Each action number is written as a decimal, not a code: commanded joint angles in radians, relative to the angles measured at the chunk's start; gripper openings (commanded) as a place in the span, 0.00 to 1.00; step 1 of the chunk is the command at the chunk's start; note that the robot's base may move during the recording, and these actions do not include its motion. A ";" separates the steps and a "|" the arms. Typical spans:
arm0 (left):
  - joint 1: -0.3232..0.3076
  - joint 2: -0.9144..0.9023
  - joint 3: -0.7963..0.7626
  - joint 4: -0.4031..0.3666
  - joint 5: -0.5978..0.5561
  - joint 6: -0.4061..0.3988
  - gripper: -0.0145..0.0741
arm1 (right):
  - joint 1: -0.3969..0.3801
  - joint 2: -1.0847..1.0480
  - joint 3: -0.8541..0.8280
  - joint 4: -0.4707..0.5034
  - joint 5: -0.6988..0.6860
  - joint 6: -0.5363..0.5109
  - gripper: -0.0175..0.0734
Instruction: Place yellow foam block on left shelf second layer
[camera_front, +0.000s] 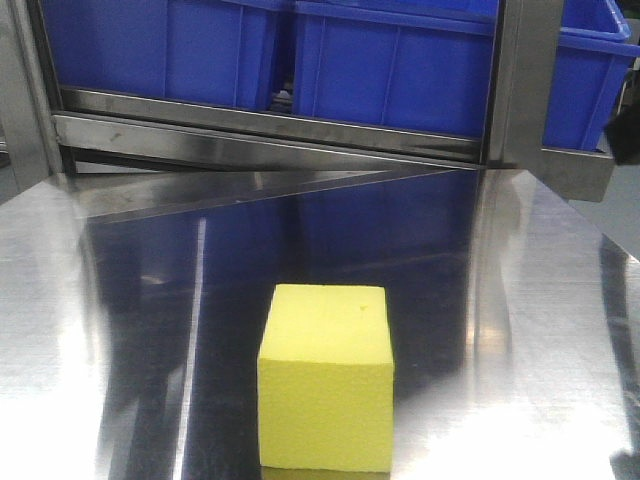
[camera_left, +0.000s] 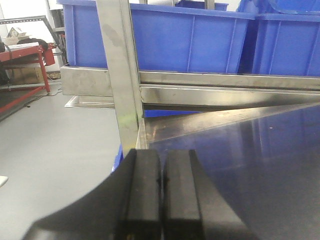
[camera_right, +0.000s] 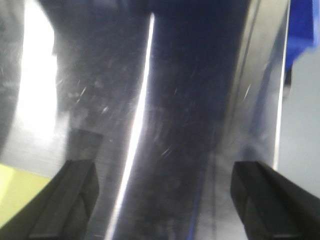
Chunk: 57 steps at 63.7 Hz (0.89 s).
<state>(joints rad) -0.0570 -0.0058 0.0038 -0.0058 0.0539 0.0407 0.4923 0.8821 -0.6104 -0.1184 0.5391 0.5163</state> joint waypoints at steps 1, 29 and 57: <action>-0.007 -0.020 0.028 -0.005 -0.083 -0.004 0.30 | 0.039 0.062 -0.111 -0.037 0.025 0.152 0.89; -0.007 -0.020 0.028 -0.005 -0.083 -0.004 0.30 | 0.316 0.451 -0.471 -0.064 0.350 0.478 0.89; -0.004 -0.020 0.028 -0.005 -0.083 -0.004 0.30 | 0.458 0.652 -0.653 -0.064 0.416 0.513 0.89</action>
<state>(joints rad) -0.0570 -0.0058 0.0038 -0.0058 0.0539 0.0407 0.9336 1.5493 -1.2083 -0.1551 0.9645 1.0198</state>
